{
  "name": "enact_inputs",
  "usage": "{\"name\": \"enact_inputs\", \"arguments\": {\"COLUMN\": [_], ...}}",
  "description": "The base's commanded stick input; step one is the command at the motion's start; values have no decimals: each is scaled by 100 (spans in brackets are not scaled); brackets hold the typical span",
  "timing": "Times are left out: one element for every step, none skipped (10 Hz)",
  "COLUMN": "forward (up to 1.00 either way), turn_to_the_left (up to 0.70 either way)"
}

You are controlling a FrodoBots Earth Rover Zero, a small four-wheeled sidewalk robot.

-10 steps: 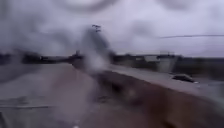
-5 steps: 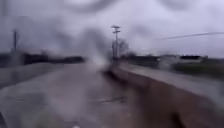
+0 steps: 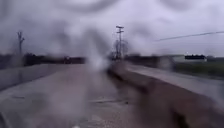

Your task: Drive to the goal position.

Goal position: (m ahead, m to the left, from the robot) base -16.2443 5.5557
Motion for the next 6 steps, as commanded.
{"name": "enact_inputs", "arguments": {"forward": [0, 0, 0, 0, 0, 0], "turn_to_the_left": [-69, -69, -69, -69, -70, -70]}}
